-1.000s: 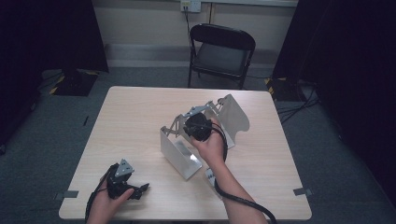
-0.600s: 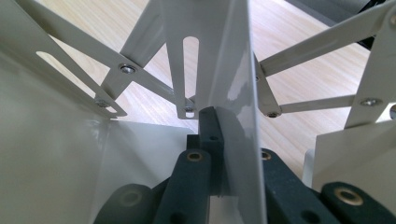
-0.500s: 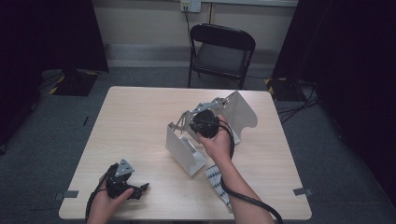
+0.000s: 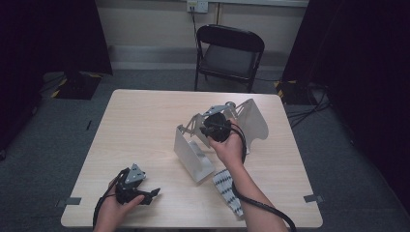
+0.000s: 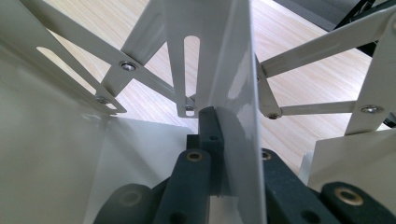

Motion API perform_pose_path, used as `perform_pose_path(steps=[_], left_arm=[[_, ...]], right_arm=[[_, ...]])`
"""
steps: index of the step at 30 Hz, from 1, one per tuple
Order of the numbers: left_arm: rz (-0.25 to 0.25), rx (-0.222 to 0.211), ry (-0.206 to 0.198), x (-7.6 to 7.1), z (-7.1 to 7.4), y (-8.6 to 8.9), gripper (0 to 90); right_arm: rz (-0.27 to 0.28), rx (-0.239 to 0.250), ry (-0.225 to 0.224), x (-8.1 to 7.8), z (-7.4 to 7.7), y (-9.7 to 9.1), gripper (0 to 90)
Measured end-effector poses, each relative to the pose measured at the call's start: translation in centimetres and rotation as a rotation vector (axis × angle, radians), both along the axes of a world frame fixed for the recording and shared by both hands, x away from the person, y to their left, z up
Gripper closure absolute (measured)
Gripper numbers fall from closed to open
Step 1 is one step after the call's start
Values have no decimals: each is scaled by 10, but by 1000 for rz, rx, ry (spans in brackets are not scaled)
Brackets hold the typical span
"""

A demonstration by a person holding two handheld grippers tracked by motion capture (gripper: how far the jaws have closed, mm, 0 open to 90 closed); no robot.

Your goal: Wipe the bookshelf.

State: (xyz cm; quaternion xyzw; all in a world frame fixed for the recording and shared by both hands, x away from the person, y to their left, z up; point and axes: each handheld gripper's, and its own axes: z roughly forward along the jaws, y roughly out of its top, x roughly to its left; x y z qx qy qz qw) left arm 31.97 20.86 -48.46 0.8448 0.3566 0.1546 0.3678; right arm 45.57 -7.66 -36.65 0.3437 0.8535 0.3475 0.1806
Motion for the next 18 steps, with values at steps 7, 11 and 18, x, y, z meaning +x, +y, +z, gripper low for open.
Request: perform_pose_path(steps=[7,11,18], left_arm=[[-59,-39,15,-4,7,-18,164],[-99,-62,30,-5,7,-33,163],[-164,-105,46,-3,12,-59,155]], right_arm=[[-3,-13,-10,2,0,-5,897],[-8,-14,-5,3,1,-9,896],[-15,-24,-10,4,4,-12,896]])
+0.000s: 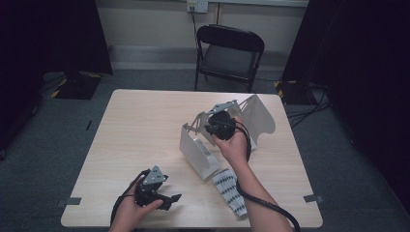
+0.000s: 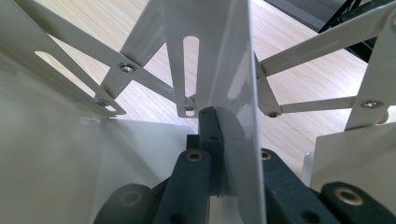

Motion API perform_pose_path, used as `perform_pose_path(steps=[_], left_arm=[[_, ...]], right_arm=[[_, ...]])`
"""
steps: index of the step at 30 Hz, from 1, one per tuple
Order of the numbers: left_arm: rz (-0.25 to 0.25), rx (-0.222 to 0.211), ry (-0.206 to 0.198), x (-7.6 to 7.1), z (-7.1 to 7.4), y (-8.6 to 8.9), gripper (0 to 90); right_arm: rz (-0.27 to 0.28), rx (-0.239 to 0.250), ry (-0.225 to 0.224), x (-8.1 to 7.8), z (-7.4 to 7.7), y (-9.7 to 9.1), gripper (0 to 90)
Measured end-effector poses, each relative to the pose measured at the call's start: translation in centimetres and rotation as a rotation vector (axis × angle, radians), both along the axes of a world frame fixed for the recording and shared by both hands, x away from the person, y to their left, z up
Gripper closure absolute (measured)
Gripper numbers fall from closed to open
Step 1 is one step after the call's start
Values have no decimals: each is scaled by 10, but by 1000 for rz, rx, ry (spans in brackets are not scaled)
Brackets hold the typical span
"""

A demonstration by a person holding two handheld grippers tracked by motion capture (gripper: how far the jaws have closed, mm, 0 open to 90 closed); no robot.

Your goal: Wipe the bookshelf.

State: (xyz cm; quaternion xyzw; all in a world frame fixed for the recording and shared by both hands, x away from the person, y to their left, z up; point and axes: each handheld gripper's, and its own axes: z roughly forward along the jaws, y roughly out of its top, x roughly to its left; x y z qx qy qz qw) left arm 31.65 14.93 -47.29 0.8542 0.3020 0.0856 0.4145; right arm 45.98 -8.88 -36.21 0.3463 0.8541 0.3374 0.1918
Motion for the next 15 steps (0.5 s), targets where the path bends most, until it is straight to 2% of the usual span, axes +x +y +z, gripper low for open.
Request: perform_pose_path(steps=[1,3,5,8,9,10,15], left_arm=[[0,0,0,0,0,0,155],[-17,-21,-6,1,4,-14,155],[-54,-31,-3,-1,7,-25,157],[-93,-34,-1,-3,9,-40,159],[-93,-34,-1,-3,9,-40,158],[-109,-34,1,-5,9,-51,158],[-159,-21,-4,-5,12,-77,160]], right_arm=[[0,0,0,0,0,0,896],[-5,10,-3,0,1,-1,896],[-5,10,-1,0,1,-1,895],[-3,11,2,0,1,-2,894],[-3,11,2,0,1,-2,894],[-4,5,0,0,1,-2,894],[-9,10,-5,0,2,-5,895]])
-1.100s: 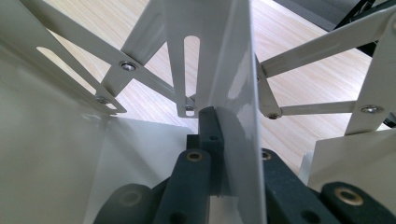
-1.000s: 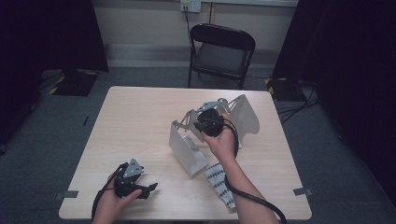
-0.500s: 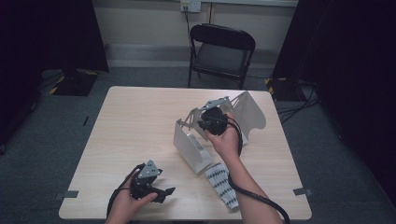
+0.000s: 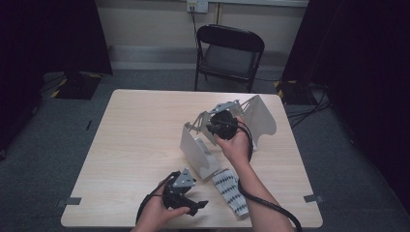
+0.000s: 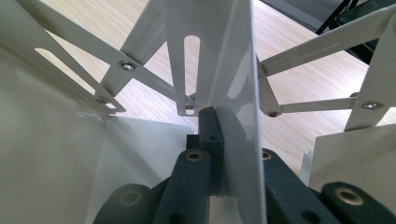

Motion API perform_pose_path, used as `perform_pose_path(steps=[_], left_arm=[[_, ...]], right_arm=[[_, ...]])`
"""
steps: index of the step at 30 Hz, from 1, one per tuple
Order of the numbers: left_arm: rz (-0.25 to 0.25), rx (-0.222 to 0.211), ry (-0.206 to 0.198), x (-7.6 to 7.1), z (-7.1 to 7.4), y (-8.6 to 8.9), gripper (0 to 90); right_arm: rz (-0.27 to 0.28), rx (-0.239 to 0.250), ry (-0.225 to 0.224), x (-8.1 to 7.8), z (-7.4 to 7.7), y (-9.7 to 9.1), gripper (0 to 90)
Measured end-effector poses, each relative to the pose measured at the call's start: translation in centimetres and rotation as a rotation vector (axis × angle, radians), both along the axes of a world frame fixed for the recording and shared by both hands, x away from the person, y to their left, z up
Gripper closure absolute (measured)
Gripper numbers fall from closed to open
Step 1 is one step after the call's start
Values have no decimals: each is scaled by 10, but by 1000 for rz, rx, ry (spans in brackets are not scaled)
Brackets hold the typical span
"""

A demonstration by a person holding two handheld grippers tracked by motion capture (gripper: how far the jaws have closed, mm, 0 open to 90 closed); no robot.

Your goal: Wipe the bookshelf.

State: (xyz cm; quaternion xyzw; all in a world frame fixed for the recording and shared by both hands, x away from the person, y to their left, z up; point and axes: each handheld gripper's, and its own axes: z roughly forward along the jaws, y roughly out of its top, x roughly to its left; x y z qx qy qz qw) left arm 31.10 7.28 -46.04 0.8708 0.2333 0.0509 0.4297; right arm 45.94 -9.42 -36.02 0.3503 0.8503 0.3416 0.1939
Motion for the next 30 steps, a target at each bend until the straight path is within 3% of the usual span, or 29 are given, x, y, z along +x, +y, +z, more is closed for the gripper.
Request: perform_pose_path(steps=[7,11,18,25,30], left_arm=[[-64,2,-7,1,2,-38,170],[-75,-14,-13,5,2,-57,187],[-121,-4,-21,8,4,-88,213],[-151,22,-17,11,-5,-108,242],[-160,51,-6,14,-16,-110,262]], right_arm=[[-11,5,2,0,0,-6,895],[-15,-3,13,1,-1,-9,894],[-20,1,11,2,-1,-10,894],[-18,-4,13,1,-3,-8,894],[-16,-4,14,0,-2,-8,894]])
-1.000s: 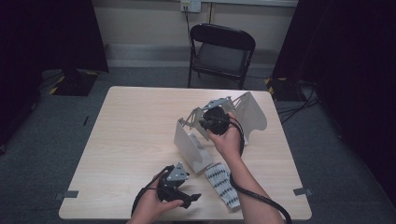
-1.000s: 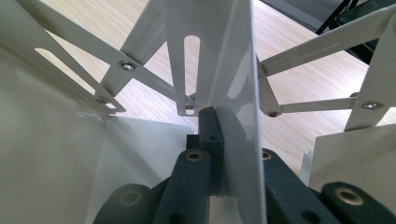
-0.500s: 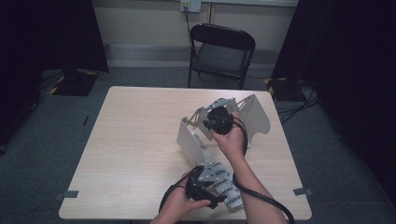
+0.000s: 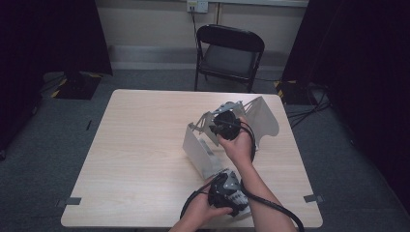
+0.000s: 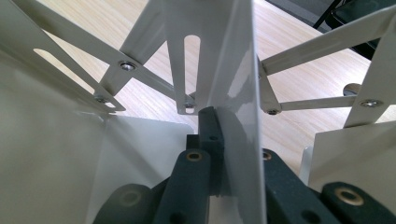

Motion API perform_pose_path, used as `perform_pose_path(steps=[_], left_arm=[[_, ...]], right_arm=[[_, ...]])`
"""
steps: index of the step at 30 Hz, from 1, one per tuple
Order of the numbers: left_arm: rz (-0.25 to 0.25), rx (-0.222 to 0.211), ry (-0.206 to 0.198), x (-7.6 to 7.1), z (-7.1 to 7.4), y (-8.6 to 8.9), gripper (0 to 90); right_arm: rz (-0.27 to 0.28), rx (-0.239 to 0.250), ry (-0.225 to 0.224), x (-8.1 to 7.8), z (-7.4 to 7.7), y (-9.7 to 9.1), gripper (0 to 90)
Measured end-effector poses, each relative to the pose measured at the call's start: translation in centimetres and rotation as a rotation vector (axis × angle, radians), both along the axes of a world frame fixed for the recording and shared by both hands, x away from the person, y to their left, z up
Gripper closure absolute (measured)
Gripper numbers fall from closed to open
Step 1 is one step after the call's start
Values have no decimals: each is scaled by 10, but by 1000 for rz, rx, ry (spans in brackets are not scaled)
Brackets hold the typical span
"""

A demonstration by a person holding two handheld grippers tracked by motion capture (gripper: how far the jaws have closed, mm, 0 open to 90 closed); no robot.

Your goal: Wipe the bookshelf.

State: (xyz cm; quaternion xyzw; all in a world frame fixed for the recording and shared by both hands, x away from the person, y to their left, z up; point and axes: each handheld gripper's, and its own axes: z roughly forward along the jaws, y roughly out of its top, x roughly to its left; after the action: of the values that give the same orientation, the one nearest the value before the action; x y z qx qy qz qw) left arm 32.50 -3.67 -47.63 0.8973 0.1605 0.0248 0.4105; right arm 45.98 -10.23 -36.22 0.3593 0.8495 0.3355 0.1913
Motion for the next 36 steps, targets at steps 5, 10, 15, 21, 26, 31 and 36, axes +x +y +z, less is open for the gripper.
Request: perform_pose_path(steps=[5,10,15,21,26,31,36], left_arm=[[-16,52,-6,1,-5,6,328],[-20,87,-18,1,-5,18,361],[12,71,-9,-4,-6,47,364],[39,53,6,-12,-7,81,363],[51,51,8,-14,-7,94,360],[65,55,-1,-15,-8,103,360],[99,59,2,-14,-7,114,360]], right_arm=[[-1,-6,-13,0,4,-2,893],[-4,-1,-12,0,7,-5,893],[-4,8,-12,-1,9,-6,891],[-1,11,-11,-1,11,-3,888],[-4,5,-13,2,14,1,887],[2,6,-15,4,17,3,891],[-1,12,-11,3,15,-1,893]])
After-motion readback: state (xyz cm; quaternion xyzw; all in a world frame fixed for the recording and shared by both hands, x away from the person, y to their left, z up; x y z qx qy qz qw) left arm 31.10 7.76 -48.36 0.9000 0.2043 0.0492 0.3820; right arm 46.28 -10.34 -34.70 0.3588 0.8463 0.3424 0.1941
